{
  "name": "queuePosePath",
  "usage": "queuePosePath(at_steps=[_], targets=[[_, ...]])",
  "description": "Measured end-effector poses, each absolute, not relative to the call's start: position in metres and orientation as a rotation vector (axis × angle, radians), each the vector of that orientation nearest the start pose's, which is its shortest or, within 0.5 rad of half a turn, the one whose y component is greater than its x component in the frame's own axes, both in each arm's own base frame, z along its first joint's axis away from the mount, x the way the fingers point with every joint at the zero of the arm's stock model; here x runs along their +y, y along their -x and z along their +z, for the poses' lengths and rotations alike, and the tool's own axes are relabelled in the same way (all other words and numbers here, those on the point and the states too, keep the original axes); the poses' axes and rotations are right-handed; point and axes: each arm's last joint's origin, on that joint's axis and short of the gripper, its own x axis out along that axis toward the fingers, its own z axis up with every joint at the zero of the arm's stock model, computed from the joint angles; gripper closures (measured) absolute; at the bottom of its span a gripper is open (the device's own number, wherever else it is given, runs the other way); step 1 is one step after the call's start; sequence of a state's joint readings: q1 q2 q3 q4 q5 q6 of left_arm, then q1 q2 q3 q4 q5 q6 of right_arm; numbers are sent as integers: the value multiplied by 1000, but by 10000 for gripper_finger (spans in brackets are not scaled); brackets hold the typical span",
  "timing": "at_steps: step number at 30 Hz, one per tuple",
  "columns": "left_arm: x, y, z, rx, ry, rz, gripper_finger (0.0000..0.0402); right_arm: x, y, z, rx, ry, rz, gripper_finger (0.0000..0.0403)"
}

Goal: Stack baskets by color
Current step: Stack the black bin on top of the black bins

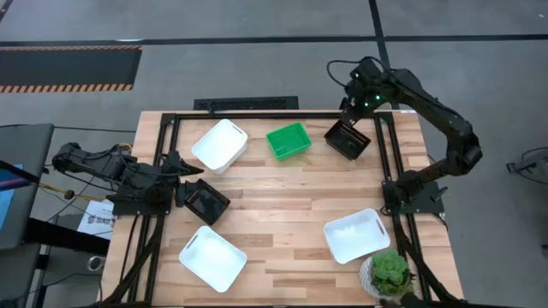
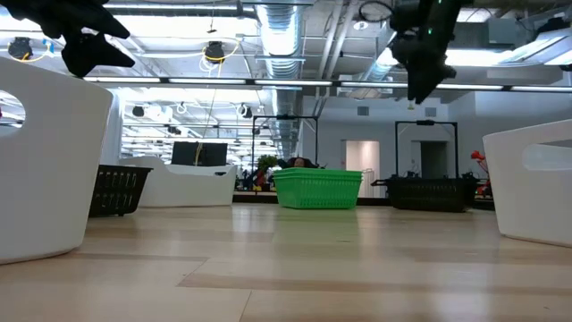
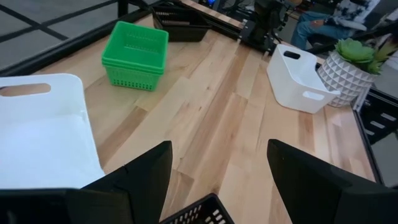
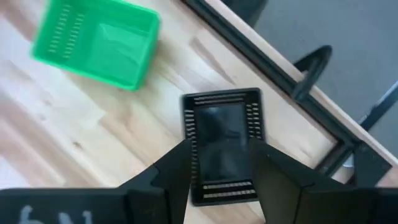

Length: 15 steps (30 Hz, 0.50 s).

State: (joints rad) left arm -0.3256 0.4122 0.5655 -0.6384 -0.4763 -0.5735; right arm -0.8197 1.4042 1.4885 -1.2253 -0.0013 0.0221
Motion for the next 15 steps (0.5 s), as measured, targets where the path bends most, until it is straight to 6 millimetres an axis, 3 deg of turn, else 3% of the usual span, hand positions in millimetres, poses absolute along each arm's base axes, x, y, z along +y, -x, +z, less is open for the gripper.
queuePosePath(at_steps=[7, 15], targets=[[-19, -93, 262, 406, 400, 226, 148, -143, -189, 366, 1066, -506, -658, 223], [-19, -93, 262, 407, 403, 224, 148, -80, -219, 367, 1086, -527, -483, 222]])
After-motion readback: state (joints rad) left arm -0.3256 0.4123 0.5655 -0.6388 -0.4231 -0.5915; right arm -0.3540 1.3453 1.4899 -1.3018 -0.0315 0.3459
